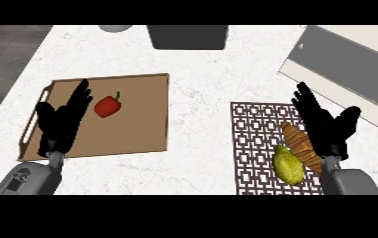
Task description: Pick the croissant from the placemat and place it in the tiered shelf
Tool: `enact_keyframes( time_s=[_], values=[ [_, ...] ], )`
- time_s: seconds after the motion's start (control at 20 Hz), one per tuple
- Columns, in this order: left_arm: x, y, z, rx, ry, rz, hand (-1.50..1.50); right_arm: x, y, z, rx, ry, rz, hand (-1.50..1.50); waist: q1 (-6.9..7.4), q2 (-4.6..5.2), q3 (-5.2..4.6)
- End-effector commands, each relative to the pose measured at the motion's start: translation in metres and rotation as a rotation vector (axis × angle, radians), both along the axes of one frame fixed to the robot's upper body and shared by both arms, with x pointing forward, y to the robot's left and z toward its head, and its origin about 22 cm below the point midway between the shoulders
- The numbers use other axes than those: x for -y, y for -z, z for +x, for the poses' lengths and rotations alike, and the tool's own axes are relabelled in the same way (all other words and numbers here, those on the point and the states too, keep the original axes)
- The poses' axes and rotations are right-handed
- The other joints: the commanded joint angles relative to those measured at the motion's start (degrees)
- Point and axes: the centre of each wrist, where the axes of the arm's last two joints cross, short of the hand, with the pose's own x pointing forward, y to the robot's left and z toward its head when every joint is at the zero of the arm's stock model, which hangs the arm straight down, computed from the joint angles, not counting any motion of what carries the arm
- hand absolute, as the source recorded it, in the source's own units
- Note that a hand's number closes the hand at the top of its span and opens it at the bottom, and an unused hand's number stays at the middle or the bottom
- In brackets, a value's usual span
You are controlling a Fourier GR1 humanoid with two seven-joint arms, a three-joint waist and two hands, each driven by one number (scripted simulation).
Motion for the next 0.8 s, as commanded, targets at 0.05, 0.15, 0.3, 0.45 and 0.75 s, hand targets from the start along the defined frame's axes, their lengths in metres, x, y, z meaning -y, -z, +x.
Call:
enact_keyframes(
  time_s=[0.05,0.15,0.3,0.45,0.75],
  values=[
    [-0.021,-0.006,-0.006,-0.026,-0.047,-0.032,0.00,0.064,-0.044,0.012,0.231,-0.061,-0.072,1.50,-0.98,2.20,-0.60],
    [-0.012,0.016,-0.014,-0.114,-0.078,-0.060,0.00,0.100,-0.076,0.011,0.371,-0.141,-0.148,1.50,-1.64,2.33,-0.50],
    [-0.005,0.026,-0.021,-0.174,-0.065,-0.120,0.00,0.155,-0.101,-0.007,0.184,-0.076,-0.695,1.50,-1.70,3.76,-1.25],
    [0.010,0.028,-0.021,-0.203,-0.010,-0.162,0.00,0.209,-0.064,-0.018,0.159,-0.011,-0.369,1.50,0.09,3.16,-0.37],
    [0.005,0.038,-0.028,-0.217,-0.034,-0.149,0.00,0.243,-0.059,-0.031,0.255,-0.259,-0.329,-1.50,0.18,2.92,-0.40]
  ],
)
